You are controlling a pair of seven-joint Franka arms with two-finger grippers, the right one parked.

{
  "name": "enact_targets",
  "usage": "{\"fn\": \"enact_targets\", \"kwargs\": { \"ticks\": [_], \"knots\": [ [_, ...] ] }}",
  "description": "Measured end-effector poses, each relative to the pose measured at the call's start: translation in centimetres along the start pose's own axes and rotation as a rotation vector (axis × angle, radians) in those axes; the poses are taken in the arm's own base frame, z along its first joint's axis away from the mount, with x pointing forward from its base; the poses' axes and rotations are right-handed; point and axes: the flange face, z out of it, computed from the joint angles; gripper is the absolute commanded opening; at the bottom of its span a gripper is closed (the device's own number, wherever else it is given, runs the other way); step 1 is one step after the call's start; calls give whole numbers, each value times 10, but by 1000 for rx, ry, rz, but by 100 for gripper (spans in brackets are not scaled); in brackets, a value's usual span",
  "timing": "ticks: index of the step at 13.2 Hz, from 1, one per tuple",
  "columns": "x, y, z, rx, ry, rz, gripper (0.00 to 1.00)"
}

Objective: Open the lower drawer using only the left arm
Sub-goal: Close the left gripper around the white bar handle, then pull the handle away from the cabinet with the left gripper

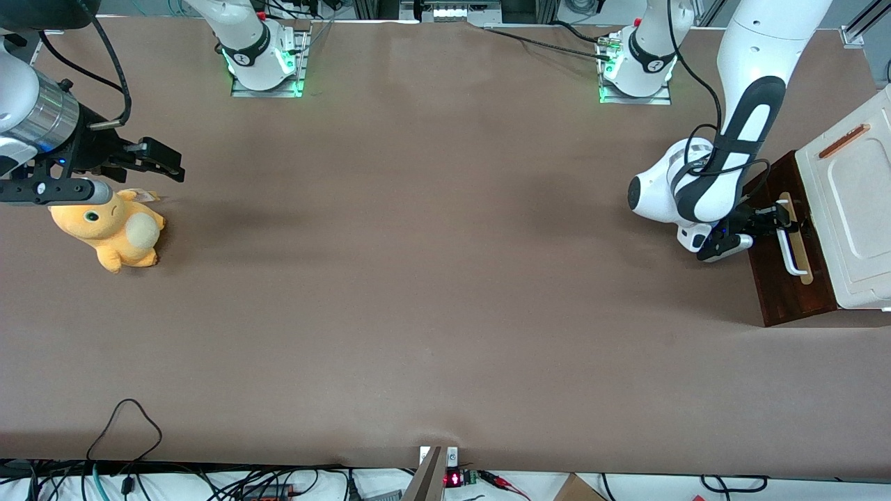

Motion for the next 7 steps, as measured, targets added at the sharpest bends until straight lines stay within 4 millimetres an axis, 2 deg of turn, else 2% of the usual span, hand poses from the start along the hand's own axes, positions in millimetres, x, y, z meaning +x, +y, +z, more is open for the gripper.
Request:
{"fn": "enact_targets", "kwargs": {
  "ticks": [7],
  "knots": [
    [0, 1, -2, -3, 5, 2, 0]
  ]
}}
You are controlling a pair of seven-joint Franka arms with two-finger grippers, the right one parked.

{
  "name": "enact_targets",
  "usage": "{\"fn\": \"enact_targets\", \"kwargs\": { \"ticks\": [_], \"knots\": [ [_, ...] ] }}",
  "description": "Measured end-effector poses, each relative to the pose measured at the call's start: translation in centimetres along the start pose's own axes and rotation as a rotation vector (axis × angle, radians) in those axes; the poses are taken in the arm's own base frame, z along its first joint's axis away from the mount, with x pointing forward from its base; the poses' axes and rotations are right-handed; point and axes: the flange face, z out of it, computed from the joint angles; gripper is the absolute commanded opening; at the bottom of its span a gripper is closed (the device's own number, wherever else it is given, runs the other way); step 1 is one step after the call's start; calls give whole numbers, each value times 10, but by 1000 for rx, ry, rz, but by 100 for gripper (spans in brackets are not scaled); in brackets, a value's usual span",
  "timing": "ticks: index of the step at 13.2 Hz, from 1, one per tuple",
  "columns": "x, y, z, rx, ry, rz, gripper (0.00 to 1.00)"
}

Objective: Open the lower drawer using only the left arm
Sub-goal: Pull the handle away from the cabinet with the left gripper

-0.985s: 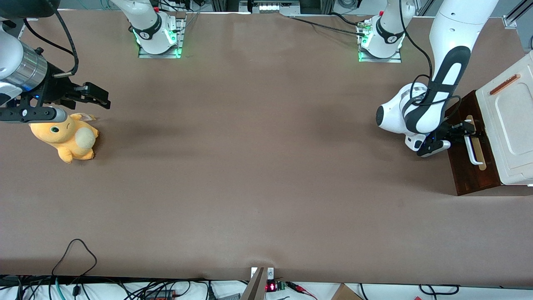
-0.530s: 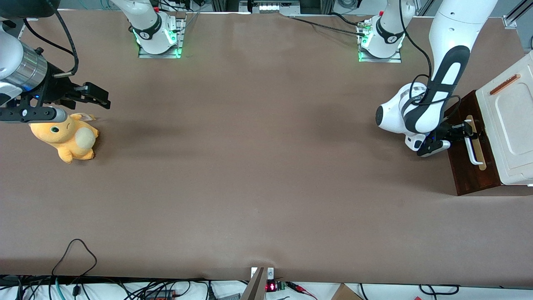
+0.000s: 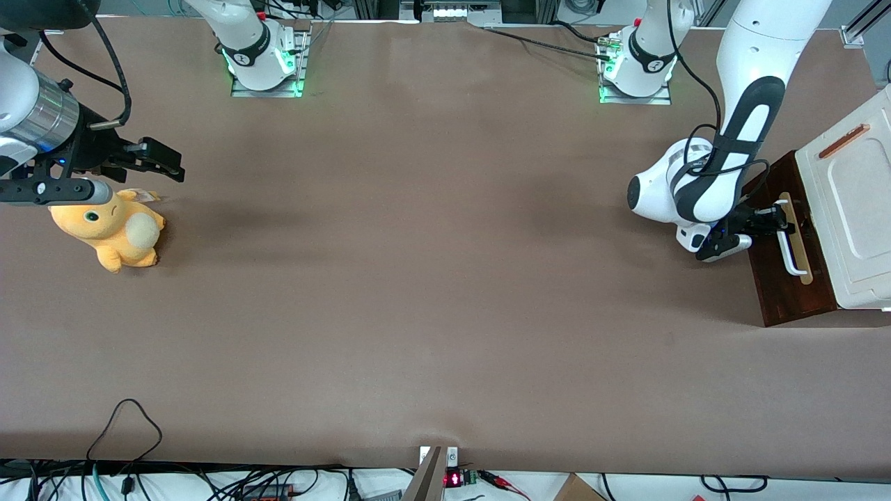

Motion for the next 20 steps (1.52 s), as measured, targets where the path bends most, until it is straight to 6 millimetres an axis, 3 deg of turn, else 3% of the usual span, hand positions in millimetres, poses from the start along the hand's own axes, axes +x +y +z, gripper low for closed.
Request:
{"fn": "enact_targets", "kwargs": {
  "ticks": [3, 12, 20],
  "knots": [
    [0, 2, -8, -3, 15, 7, 0],
    [5, 5, -58, -44, 66, 29, 0],
    [5, 9, -86, -70, 99, 33, 0]
  ]
}}
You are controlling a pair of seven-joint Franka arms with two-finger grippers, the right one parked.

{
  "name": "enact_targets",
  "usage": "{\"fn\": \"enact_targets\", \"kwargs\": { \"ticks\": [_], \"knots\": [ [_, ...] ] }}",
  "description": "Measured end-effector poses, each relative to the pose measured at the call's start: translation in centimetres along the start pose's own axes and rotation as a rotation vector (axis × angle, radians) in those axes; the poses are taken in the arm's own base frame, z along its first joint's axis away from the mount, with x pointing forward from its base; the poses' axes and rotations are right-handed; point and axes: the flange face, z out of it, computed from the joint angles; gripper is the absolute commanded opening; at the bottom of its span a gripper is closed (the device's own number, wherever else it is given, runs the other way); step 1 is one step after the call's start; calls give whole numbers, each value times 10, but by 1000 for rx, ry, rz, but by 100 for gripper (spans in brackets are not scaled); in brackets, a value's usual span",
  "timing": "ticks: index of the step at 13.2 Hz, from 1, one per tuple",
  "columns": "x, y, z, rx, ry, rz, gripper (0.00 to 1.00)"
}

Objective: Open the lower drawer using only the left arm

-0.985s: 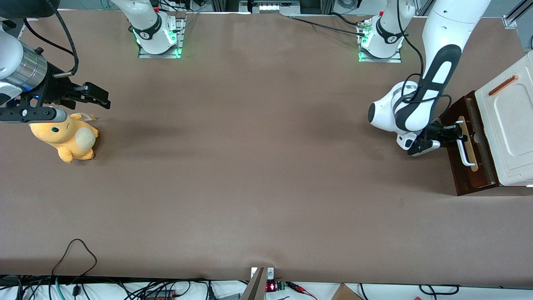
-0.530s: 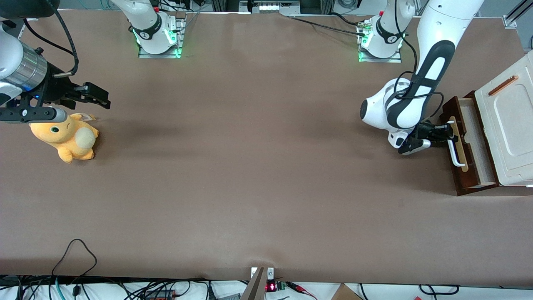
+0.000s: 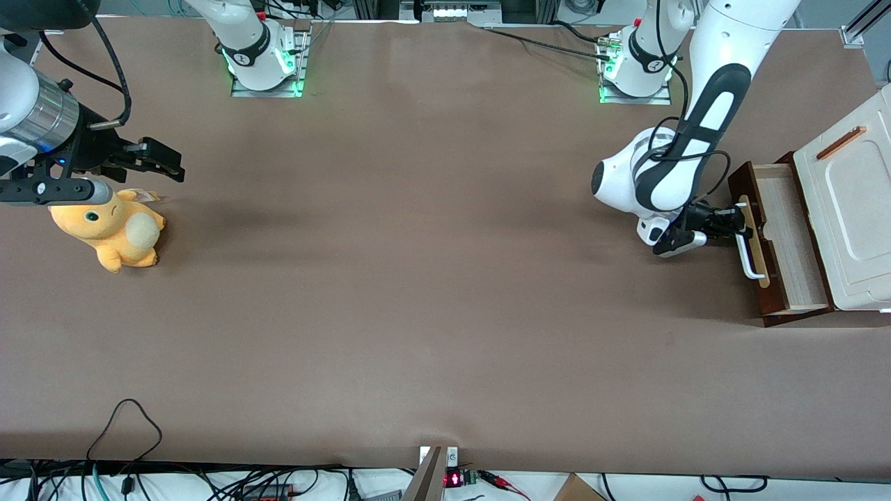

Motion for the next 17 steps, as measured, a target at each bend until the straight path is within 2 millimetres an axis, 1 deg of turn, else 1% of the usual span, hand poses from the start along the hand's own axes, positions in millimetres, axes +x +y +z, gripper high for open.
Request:
{"fn": "enact_targets", "kwargs": {
  "ticks": [2, 4, 5, 6, 7, 9, 11, 12, 13, 14, 15, 17],
  "knots": [
    [1, 1, -4, -2, 4, 0, 3],
    [1, 1, -5, -3, 7, 0, 11],
    [1, 1, -6, -3, 7, 0, 43],
    [1, 1, -7, -4, 7, 0, 94],
    [3, 2, -10, -14, 17, 16, 99],
    [10, -3, -22, -22, 37, 21, 100],
    [12, -10, -33, -57, 5, -4, 100],
    [15, -16, -42, -86, -19, -31, 100],
    [20, -25, -55, -124, -50, -71, 100],
    [28, -41, -67, -168, -83, -123, 100],
    [37, -60, -80, -219, -116, -179, 100],
    [53, -108, -108, -352, -187, -255, 100]
  ]
}}
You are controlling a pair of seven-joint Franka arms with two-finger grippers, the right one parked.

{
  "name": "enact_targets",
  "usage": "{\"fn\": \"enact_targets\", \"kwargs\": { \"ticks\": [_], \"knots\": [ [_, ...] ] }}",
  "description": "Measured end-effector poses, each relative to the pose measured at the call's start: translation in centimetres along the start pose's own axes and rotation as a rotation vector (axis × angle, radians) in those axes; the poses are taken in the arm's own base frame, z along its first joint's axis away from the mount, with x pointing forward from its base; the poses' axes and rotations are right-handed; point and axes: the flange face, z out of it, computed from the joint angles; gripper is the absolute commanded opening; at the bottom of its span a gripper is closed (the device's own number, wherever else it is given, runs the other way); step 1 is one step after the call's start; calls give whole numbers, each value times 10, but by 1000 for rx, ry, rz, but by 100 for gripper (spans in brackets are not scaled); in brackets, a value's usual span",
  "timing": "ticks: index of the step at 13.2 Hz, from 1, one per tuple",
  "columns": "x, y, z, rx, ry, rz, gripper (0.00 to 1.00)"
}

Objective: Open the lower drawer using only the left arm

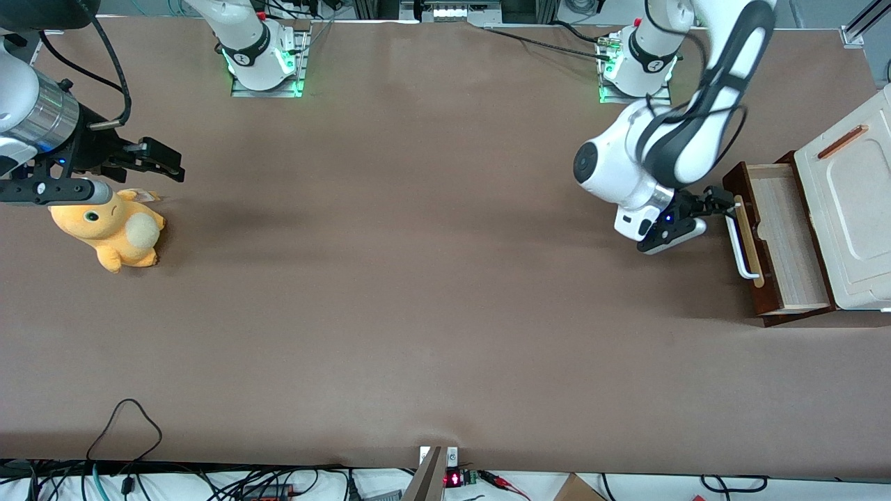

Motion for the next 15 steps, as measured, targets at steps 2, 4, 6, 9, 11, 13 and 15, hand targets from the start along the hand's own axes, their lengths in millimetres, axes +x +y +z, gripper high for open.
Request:
{"fn": "enact_targets", "kwargs": {
  "ticks": [2, 4, 6, 9, 11, 13, 15],
  "knots": [
    [23, -38, -48, -158, -55, -40, 100],
    [42, -82, -93, -332, -88, -62, 100],
    [58, -126, -122, -510, -127, -89, 100],
    [79, -189, -127, -766, -174, -88, 100],
    [90, -234, -108, -889, -160, -55, 100],
    [92, -263, -93, -937, -141, -36, 100],
    [88, -277, -91, -946, -141, -41, 100]
  ]
}}
